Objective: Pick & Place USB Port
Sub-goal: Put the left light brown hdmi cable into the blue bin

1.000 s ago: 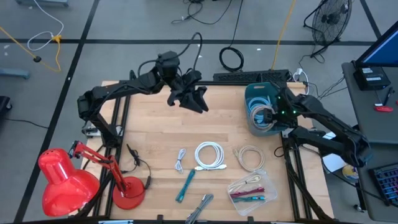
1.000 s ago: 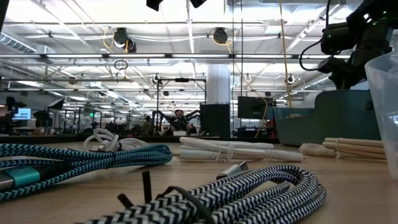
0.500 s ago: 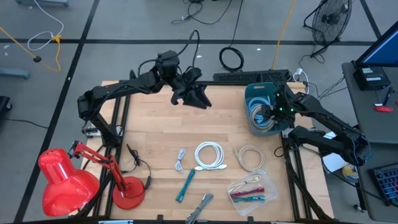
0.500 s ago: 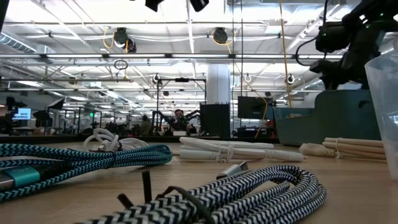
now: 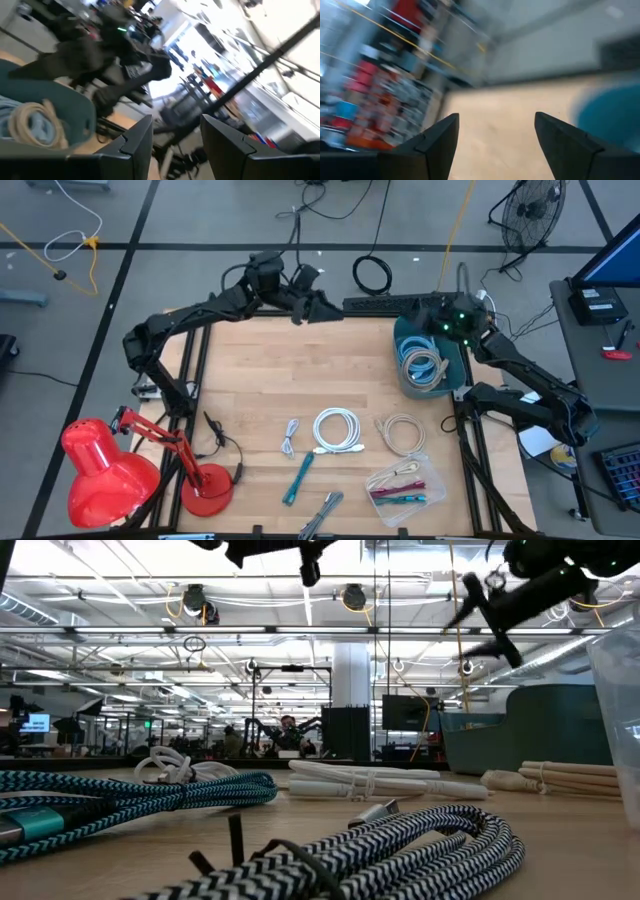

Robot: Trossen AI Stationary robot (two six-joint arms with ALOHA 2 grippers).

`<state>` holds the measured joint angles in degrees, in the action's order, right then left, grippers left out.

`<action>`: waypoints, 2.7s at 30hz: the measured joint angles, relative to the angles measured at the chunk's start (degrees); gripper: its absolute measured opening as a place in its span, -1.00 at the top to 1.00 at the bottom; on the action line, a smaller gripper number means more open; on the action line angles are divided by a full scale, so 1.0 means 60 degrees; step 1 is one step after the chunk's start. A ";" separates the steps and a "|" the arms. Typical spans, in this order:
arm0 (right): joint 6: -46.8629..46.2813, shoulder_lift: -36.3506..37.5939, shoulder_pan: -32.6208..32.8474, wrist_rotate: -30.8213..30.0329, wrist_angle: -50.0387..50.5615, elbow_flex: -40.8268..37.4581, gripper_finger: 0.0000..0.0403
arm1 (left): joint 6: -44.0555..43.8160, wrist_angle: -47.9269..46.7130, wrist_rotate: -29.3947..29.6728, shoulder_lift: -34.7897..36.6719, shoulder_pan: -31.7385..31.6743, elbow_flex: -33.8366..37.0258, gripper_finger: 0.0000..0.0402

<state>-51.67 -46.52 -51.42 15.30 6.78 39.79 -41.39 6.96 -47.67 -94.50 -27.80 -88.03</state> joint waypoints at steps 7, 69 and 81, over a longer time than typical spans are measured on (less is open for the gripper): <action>-0.1240 0.0000 0.0016 0.0109 -0.2385 0.0000 -0.25 | -0.0179 -0.0286 0.1555 0.0000 -0.0291 0.0000 0.16; 0.8848 0.0742 0.0148 0.3308 0.4703 0.0011 0.14 | -0.0958 -0.1072 0.4223 0.0000 0.1050 0.0000 0.16; 1.0076 0.0761 0.0776 -0.2039 0.6118 0.0539 -0.03 | -0.0874 -0.1418 0.4203 0.0000 0.1021 0.0000 0.16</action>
<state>8.79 -41.96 -46.76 3.07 43.49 43.02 -46.63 -1.54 -22.46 -94.50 -21.67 -88.03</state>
